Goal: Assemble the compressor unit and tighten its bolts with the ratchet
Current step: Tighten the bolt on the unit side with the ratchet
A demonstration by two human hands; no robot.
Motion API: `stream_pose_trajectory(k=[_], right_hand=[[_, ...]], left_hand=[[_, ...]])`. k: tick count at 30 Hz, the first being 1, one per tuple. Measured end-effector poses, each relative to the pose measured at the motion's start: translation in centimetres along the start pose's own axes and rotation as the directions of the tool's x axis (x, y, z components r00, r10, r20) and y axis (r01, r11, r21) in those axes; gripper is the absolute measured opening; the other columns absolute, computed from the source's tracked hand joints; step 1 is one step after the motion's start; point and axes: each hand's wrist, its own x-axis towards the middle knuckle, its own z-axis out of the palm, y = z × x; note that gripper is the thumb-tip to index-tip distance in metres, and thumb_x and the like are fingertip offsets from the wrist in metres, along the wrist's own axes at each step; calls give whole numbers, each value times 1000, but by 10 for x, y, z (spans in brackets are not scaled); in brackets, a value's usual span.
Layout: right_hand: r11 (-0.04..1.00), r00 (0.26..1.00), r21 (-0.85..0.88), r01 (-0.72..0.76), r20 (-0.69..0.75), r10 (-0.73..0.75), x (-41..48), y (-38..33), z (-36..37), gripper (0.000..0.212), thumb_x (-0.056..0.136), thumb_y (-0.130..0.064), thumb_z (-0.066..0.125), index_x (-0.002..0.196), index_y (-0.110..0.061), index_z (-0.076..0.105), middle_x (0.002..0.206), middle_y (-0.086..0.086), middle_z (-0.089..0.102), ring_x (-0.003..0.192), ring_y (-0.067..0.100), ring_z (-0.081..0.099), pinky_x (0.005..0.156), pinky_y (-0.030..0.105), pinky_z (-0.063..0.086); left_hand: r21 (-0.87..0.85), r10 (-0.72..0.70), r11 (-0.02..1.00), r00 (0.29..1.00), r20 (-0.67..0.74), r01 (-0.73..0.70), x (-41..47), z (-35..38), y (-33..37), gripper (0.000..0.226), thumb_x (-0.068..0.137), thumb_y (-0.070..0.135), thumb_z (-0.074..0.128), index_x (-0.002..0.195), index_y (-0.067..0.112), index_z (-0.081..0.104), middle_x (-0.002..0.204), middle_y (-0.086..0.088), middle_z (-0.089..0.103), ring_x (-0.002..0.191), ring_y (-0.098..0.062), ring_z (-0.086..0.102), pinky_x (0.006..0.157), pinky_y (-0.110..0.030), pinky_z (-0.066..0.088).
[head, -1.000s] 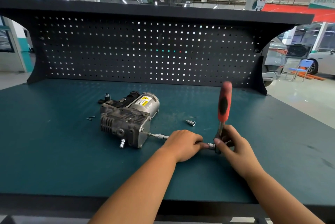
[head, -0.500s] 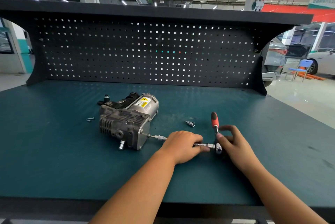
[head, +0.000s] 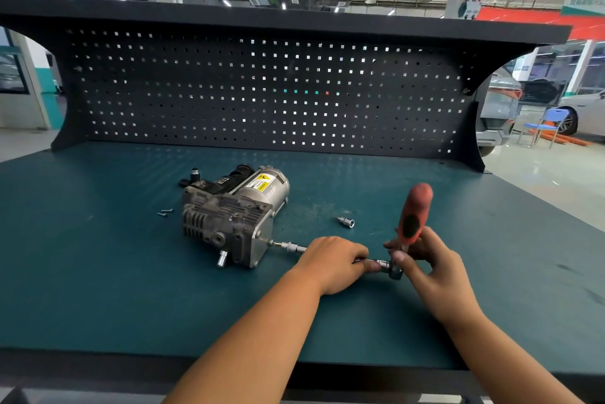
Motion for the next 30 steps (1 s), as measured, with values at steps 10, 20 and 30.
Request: stream_pose_trajectory(k=[10,20,30], right_hand=[[910,910,-68,-408,41,411,13,5,3,53,86,-56,30,80,-17,65,78,6,66,75,18,58,68,27,42],[943,908,-156,-293,264,325,10,9,1,19,87,-17,65,92,-19,47,75,6,54,67,18,48,66,30,41],[971,994,-238,19,109,7,6,7,4,62,62,17,71,87,-34,49,90,-8,56,88,13,56,80,16,44]], left_hand=[[3,7,1000,1000,-2,-7,-1,0,1,46,90,59,42,69,19,47,76,-6,59,71,-22,40,60,-33,26],[16,39,999,999,-13,-38,-1,0,-2,44,93,56,39,69,19,47,81,-8,62,74,-26,47,60,-33,27],[-52,50,997,998,-50,-53,-1,-4,-1,27,95,44,45,102,20,56,100,-4,63,95,-28,55,67,-34,32]])
